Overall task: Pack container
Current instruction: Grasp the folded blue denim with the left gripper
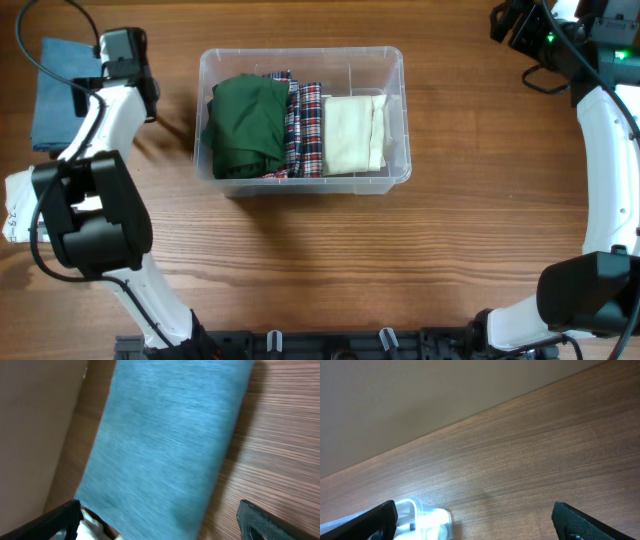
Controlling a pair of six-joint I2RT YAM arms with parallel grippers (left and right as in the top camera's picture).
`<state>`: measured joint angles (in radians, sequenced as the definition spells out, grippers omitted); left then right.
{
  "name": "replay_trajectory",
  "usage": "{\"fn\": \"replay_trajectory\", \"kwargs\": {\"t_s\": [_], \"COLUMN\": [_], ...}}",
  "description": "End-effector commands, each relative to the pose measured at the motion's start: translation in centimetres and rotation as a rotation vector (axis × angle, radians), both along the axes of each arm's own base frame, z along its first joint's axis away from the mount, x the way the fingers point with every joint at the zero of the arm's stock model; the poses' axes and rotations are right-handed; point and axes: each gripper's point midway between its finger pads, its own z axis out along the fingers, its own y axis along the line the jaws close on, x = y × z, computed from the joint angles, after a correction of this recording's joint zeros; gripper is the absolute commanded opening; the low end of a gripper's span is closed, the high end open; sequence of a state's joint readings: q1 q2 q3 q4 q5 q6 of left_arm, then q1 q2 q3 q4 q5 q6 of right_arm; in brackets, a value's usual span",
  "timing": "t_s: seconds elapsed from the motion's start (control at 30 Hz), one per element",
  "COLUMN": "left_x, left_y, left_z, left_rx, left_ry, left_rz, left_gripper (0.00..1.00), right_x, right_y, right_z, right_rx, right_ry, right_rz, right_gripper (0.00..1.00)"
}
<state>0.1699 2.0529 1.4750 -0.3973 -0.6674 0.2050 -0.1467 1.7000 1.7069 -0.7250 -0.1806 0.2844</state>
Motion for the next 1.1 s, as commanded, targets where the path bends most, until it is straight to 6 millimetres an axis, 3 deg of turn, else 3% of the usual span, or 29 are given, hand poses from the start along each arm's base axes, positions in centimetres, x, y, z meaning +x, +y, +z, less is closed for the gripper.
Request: {"fn": "replay_trajectory", "kwargs": {"t_s": [0.0, 0.13, 0.33, 0.5, 0.67, 0.77, 0.83, 0.93, 1.0, 1.07], "left_x": [0.1, 0.0, 0.3, 0.1, -1.2, -1.4, -1.4, -1.2, -1.0, -1.0], "left_y": [1.7, 1.8, 2.1, 3.3, 5.1, 5.7, 6.1, 6.6, 6.9, 7.2], "left_z": [-2.3, -4.9, -5.7, -7.6, -11.1, -11.7, -11.5, -10.7, -10.1, -9.6], "left_rx": [0.020, 0.020, 0.035, 0.118, 0.159, 0.176, 0.200, 0.235, 0.264, 0.289], "left_ry": [0.073, 0.114, 0.121, 0.186, 0.256, 0.256, 0.242, 0.215, 0.192, 0.180], "left_rz": [-0.018, -0.015, -0.019, -0.013, 0.031, 0.053, 0.071, 0.098, 0.121, 0.141], "left_gripper": [0.99, 1.00, 0.99, 0.99, 1.00, 0.98, 0.78, 0.34, 0.24, 0.21], "right_x": [0.1, 0.1, 0.1, 0.1, 0.1, 0.1, 0.1, 0.1, 0.1, 0.1], "right_y": [-0.1, -0.1, -0.1, -0.1, -0.1, -0.1, -0.1, -0.1, -0.1, -0.1], "right_z": [-0.8, -0.8, -0.8, -0.8, -0.8, -0.8, -0.8, -0.8, -0.8, -0.8], "right_rx": [0.001, 0.001, 0.002, 0.001, 0.001, 0.002, 0.001, 0.001, 0.001, 0.001], "right_ry": [0.017, 0.017, 0.017, 0.017, 0.017, 0.017, 0.017, 0.017, 0.017, 0.017], "right_rz": [-0.009, -0.010, -0.010, -0.010, -0.010, -0.010, -0.010, -0.010, -0.010, -0.010], "right_gripper": [1.00, 1.00, 1.00, 1.00, 1.00, 1.00, 1.00, 1.00, 1.00, 1.00]}}
